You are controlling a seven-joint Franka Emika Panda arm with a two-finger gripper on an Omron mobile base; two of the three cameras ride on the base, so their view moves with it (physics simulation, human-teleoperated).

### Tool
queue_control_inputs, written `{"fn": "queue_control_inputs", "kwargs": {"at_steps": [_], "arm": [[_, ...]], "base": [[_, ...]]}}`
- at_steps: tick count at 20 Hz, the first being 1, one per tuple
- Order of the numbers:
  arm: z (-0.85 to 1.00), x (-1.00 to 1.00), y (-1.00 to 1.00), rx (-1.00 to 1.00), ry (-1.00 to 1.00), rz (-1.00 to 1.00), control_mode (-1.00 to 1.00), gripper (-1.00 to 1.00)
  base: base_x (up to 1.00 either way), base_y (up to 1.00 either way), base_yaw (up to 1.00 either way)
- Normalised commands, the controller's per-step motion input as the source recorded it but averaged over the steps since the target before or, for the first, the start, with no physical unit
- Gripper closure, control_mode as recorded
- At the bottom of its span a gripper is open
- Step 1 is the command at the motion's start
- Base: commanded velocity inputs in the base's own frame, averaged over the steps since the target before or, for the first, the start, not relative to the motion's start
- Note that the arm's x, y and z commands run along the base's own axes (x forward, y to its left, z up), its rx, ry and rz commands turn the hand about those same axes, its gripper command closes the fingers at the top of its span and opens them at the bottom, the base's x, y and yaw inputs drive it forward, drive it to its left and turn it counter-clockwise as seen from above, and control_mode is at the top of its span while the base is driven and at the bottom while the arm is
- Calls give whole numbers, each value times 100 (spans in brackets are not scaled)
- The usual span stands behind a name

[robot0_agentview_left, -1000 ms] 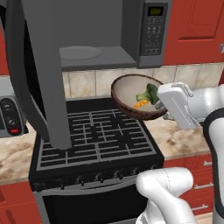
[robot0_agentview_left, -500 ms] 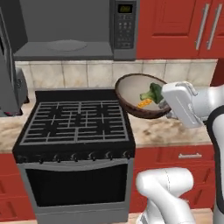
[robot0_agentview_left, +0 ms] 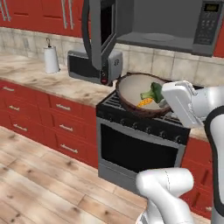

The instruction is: The microwave is finished heating the shrimp and broccoli. Take the bowl containing the food and place it on the dining counter.

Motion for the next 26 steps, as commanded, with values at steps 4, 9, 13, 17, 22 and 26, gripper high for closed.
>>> {"fn": "queue_control_inputs", "kwargs": {"at_steps": [4, 9, 13, 17, 22, 26], "arm": [[0, 0, 0, 0, 0, 0, 100, 100], [0, 0, 0, 0, 0, 0, 100, 100], [0, 0, 0, 0, 0, 0, 100, 100], [0, 0, 0, 0, 0, 0, 100, 100], [0, 0, 0, 0, 0, 0, 100, 100], [0, 0, 0, 0, 0, 0, 100, 100]], "base": [[-18, 0, 98], [-5, 0, 93], [0, 0, 84], [5, 0, 68], [35, 4, 53], [77, 22, 36]]}}
